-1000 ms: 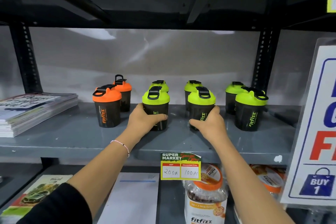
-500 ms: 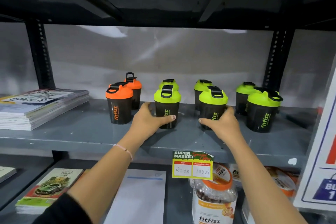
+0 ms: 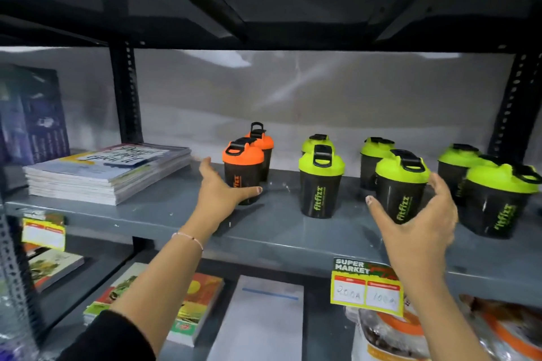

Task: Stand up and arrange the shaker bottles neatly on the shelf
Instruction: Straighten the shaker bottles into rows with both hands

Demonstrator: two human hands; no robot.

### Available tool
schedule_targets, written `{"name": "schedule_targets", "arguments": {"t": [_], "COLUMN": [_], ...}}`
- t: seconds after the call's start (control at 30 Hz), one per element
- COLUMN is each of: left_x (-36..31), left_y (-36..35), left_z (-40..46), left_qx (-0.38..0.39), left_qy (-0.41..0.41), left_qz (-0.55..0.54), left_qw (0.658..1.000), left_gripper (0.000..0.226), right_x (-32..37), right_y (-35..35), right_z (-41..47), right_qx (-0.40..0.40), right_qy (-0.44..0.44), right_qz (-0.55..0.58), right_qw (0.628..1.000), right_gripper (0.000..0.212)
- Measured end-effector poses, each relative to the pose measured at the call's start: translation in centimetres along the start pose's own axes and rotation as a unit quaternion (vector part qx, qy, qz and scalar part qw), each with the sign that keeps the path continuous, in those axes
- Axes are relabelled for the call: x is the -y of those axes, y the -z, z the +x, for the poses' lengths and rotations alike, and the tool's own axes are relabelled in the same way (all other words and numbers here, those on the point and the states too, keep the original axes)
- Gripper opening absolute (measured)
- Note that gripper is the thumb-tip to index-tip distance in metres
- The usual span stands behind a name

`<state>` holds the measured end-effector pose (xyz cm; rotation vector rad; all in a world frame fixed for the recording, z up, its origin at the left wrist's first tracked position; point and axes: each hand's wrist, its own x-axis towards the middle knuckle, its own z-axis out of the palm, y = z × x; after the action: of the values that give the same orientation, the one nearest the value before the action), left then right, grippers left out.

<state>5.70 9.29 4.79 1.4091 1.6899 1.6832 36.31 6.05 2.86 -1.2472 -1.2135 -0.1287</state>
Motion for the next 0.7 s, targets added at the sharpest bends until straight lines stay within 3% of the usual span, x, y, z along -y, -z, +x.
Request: {"name": "schedule_targets", "arguments": {"t": [0.1,0.23,0.7], "left_x": [-0.2,-0.2,-0.6], "left_y": [0.1,0.3,1.0], "left_z": [0.5,0.3,-0.4], "left_qx": [0.031,0.016,0.018], "left_qy": [-0.011,-0.024,-0.017], "left_qz": [0.054,0.056,0.056], "left_qw": [0.998,0.998,0.998], "left_gripper": [0.107,0.08,0.084], "right_x": [-0.5,-1.0,-1.7], "right_y": [0.0,0.2,0.2], "right_z": [0.2,0.1,0.4], "right_qx": [0.008,0.035,0.037], "right_qy": [-0.013,-0.05,-0.104], "right_qz": [0.027,0.076,0.08], "right_qw": [1.0,0.995,0.991], "right_gripper": [0.098,0.1,0.092]}}
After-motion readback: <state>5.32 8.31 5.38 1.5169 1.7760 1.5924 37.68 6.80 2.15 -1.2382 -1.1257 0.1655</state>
